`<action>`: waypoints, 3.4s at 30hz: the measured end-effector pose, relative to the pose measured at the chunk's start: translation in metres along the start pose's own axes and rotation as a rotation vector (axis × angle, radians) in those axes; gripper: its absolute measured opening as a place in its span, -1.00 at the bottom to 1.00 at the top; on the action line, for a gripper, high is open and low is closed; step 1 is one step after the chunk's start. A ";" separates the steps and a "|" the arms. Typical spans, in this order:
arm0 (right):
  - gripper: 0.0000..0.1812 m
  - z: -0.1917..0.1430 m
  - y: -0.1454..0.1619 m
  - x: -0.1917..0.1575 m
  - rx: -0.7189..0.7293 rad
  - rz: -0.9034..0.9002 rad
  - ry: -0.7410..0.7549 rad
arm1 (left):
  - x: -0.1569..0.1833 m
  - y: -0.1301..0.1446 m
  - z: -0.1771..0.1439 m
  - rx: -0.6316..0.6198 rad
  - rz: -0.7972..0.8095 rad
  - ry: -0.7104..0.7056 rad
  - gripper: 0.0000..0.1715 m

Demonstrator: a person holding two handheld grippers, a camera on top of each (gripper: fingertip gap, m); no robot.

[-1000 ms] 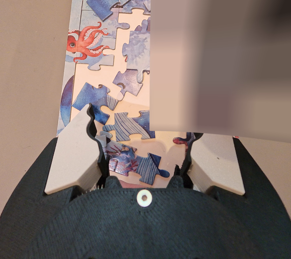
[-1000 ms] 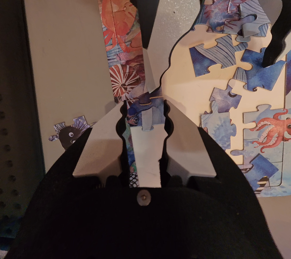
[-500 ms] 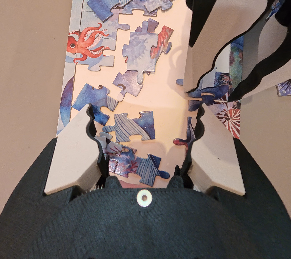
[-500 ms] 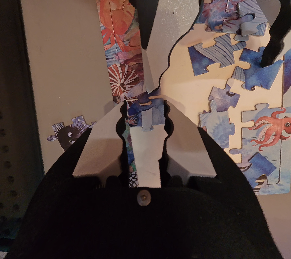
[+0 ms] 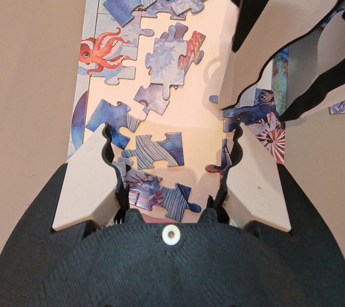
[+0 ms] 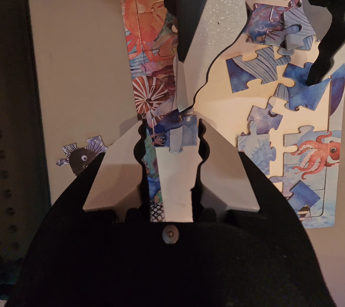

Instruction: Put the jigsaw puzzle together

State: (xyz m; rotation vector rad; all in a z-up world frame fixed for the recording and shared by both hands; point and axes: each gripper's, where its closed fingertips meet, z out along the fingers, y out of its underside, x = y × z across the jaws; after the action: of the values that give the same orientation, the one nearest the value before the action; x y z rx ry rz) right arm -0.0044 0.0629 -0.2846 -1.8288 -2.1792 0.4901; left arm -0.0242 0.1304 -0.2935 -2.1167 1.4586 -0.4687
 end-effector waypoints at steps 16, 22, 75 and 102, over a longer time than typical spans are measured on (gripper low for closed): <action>-0.60 0.000 0.002 0.002 0.048 0.054 0.021 | 0.000 -0.001 0.001 0.002 -0.002 -0.001 0.49; -0.61 0.000 0.003 0.000 0.036 0.035 -0.004 | 0.000 -0.001 0.001 0.003 -0.002 -0.001 0.49; -0.58 -0.008 0.013 0.007 0.090 0.085 0.003 | -0.012 -0.003 -0.003 0.035 -0.033 -0.027 0.37; -0.60 -0.008 0.018 0.013 0.066 0.117 0.020 | -0.014 0.011 -0.017 -0.007 -0.037 -0.028 0.42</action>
State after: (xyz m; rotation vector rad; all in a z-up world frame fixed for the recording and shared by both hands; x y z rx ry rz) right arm 0.0131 0.0788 -0.2850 -1.9247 -2.0267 0.5577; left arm -0.0463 0.1364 -0.2864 -2.1508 1.4098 -0.4468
